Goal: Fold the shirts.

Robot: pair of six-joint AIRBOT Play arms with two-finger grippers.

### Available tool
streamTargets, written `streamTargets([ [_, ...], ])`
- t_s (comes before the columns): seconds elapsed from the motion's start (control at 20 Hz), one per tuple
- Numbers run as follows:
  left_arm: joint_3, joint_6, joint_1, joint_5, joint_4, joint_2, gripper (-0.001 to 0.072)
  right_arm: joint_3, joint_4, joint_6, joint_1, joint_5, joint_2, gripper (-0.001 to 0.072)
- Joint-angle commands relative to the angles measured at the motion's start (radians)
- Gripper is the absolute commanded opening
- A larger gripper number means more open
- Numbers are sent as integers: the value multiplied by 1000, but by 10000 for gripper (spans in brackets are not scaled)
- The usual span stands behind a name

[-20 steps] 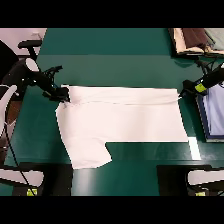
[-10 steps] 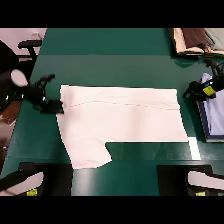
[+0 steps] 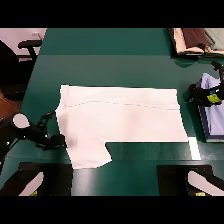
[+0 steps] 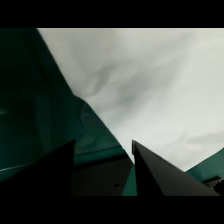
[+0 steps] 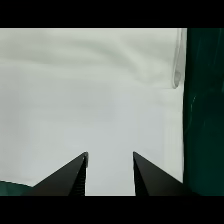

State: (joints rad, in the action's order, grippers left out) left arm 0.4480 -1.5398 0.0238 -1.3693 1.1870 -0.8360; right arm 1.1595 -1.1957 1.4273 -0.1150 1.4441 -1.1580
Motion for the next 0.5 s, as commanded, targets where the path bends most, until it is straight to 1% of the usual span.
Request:
streamTargets([
  [0.0,-85,-4,-1,93,-90,18,430,-10,0,0,-1,-2,27,345],
  [0.1,-113,3,-22,135,-145,18,430,-10,1,0,0,-2,27,346],
  [0.25,-130,2,-94,184,-198,18,427,-10,0,0,-1,1,27,345],
  [0.3,-130,2,-106,180,-208,18,396,-10,0,0,-1,11,27,345],
  [0.35,-129,3,-106,171,-215,18,133,-10,-4,-2,-8,26,27,345],
  [0.4,-120,6,-106,168,-215,18,26,-10,-3,-16,-24,45,27,345],
  [0.45,-103,11,-106,163,-215,19,27,-11,-5,-20,-45,63,27,345],
])
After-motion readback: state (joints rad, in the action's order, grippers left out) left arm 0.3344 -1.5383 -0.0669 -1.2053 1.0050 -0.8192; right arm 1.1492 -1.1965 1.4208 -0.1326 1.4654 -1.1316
